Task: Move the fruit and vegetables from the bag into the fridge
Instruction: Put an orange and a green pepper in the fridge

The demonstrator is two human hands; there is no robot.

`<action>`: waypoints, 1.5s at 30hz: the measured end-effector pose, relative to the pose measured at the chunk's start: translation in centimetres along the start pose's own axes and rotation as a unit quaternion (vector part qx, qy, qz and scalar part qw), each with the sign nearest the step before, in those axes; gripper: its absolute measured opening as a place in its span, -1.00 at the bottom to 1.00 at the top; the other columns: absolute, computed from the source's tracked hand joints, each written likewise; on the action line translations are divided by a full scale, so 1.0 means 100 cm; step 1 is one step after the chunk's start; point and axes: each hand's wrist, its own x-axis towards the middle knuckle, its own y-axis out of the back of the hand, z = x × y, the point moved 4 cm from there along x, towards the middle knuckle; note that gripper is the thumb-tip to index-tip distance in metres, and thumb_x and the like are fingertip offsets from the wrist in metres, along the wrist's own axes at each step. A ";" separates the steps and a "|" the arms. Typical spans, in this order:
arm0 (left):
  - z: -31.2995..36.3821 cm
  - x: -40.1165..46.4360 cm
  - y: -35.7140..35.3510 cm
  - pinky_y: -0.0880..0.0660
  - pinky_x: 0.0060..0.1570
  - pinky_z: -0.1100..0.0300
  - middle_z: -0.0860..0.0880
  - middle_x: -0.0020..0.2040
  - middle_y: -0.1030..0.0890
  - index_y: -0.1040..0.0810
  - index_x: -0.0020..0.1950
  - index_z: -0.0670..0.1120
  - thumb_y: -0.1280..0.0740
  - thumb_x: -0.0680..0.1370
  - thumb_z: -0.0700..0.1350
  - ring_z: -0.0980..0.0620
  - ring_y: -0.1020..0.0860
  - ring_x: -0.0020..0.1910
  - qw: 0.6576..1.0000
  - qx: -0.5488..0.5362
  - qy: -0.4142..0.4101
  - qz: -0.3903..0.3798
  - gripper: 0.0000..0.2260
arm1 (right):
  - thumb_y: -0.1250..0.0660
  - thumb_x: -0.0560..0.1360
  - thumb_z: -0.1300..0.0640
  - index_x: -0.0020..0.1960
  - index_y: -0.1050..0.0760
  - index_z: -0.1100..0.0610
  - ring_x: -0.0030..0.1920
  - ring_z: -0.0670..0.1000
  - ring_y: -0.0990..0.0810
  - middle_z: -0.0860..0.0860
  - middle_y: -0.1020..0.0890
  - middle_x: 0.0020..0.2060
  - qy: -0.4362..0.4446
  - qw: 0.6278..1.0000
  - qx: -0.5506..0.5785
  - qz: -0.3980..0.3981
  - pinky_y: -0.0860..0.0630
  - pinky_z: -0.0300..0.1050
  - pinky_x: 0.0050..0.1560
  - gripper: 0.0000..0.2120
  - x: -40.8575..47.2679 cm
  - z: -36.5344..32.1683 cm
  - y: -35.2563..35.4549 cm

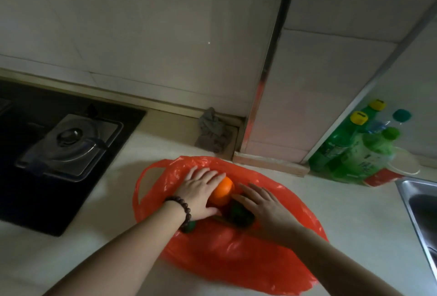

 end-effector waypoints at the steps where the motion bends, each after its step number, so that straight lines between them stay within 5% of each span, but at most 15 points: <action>1: 0.000 0.004 -0.002 0.15 0.47 -0.05 0.04 0.54 -0.06 0.13 0.53 0.11 -0.26 0.40 0.34 0.00 0.03 0.51 1.000 0.000 0.011 0.002 -0.14 | -0.30 0.43 -0.21 0.51 0.13 -0.16 0.53 0.07 0.16 -0.04 0.12 0.54 -0.009 1.000 0.002 -0.009 0.19 0.06 0.48 -0.17 0.003 0.001 -0.003; 7: 0.009 0.022 0.000 0.11 0.46 -0.06 0.04 0.51 -0.16 0.08 0.53 0.11 -0.32 0.40 0.29 -0.01 -0.07 0.49 0.998 0.002 0.066 0.023 -0.14 | -0.33 0.49 -0.04 0.51 0.17 -0.18 0.52 0.11 -0.02 -0.01 0.02 0.54 -0.072 0.997 0.034 0.019 0.00 0.05 0.49 -0.18 0.010 0.008 -0.018; 10: 0.012 0.024 0.006 0.04 0.45 -0.04 0.05 0.48 -0.21 -0.04 0.51 0.11 -0.36 0.41 0.20 0.00 -0.13 0.46 0.996 -0.015 0.079 0.041 -0.22 | -0.34 0.41 -0.23 0.51 0.04 -0.12 0.47 0.13 -0.14 0.01 -0.12 0.50 -0.087 0.993 0.072 0.044 -0.11 0.06 0.46 -0.17 0.007 0.009 -0.013; 15: 0.006 0.006 0.026 -0.23 0.37 0.04 -0.01 0.48 -0.23 -0.12 0.50 0.11 -0.41 0.39 0.19 -0.06 -0.22 0.43 0.972 -0.157 0.126 0.120 -0.23 | -0.47 0.32 -0.16 0.50 -0.04 0.01 0.39 0.10 -0.26 0.02 -0.24 0.42 -0.137 0.971 0.159 0.111 -0.31 -0.03 0.36 -0.08 0.001 0.015 0.013; 24: -0.014 -0.073 0.095 -0.42 0.21 0.02 -0.05 0.36 -0.34 -0.22 0.47 0.05 -0.48 0.33 0.13 -0.07 -0.37 0.30 0.908 -0.197 0.225 0.293 -0.22 | -0.56 0.21 -0.14 0.40 -0.24 0.09 0.26 0.08 -0.41 0.01 -0.41 0.25 -0.034 0.931 0.258 0.257 -0.42 -0.08 0.17 -0.11 0.011 -0.033 0.097; 35: -0.083 -0.255 0.116 -0.37 0.22 0.05 -0.07 0.36 -0.30 -0.16 0.48 0.02 -0.45 0.36 0.20 -0.07 -0.34 0.30 0.818 -0.173 0.416 0.358 -0.20 | -0.54 0.26 -0.07 0.38 -0.26 0.10 0.23 0.03 -0.42 0.02 -0.43 0.20 0.127 0.932 0.273 0.201 -0.29 -0.30 0.11 -0.20 0.070 -0.205 0.130; 45: -0.148 -0.494 0.078 -0.39 0.26 -0.04 -0.06 0.38 -0.28 -0.13 0.48 0.02 -0.41 0.37 0.24 -0.09 -0.32 0.31 0.708 -0.152 0.557 0.408 -0.19 | -0.51 0.21 -0.25 0.40 -0.20 0.02 0.25 0.03 -0.41 0.00 -0.41 0.24 0.297 0.907 0.277 0.111 -0.38 -0.16 0.17 -0.10 0.101 -0.461 0.113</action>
